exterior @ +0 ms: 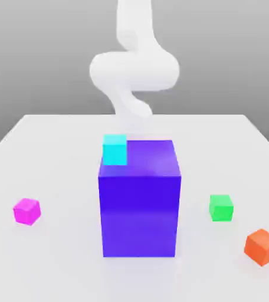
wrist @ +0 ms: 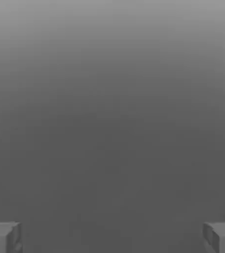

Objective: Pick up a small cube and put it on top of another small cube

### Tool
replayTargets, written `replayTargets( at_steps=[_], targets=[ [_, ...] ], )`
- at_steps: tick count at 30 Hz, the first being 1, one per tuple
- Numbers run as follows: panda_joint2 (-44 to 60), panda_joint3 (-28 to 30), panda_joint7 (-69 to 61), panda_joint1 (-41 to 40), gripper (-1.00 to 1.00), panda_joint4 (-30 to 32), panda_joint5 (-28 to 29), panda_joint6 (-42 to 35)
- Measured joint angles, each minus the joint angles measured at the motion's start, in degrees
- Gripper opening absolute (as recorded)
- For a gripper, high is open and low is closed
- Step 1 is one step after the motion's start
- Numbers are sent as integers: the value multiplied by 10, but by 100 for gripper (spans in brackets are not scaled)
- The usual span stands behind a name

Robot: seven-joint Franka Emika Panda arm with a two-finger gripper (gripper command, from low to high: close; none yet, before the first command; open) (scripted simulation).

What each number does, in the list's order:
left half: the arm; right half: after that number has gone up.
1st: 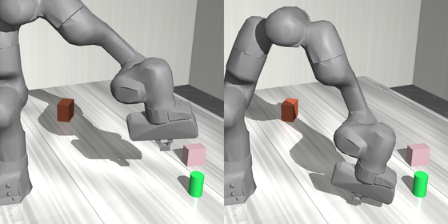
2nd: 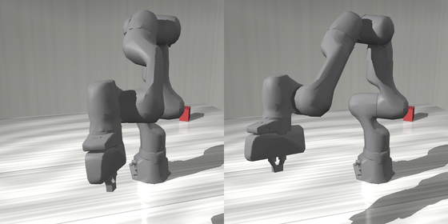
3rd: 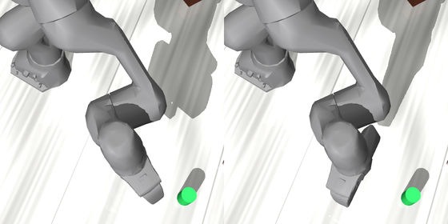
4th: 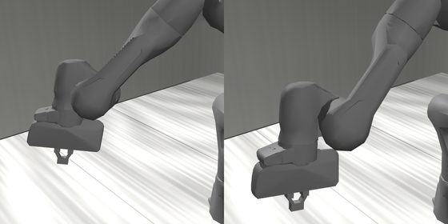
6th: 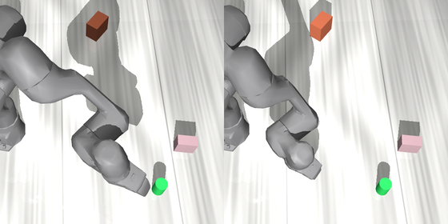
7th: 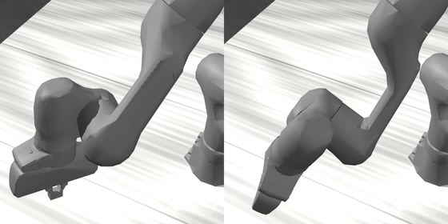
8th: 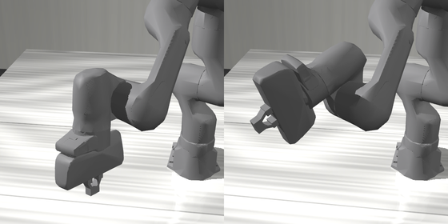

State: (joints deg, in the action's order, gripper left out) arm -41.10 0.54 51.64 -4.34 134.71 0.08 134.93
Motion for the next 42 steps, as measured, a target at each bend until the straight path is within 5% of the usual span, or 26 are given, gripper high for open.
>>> replayTargets(
  at_steps=[20, 27, 28, 36, 42],
  targets=[
    [424, 110, 492, -325, 0, 248, -17, 276],
    [570, 38, 448, -385, 0, 233, -105, 389],
    [583, 29, 445, -393, -100, 231, -109, 399],
    [569, 37, 450, -386, -100, 234, -103, 389],
    [454, 78, 506, -363, -100, 254, -26, 300]
  ],
)
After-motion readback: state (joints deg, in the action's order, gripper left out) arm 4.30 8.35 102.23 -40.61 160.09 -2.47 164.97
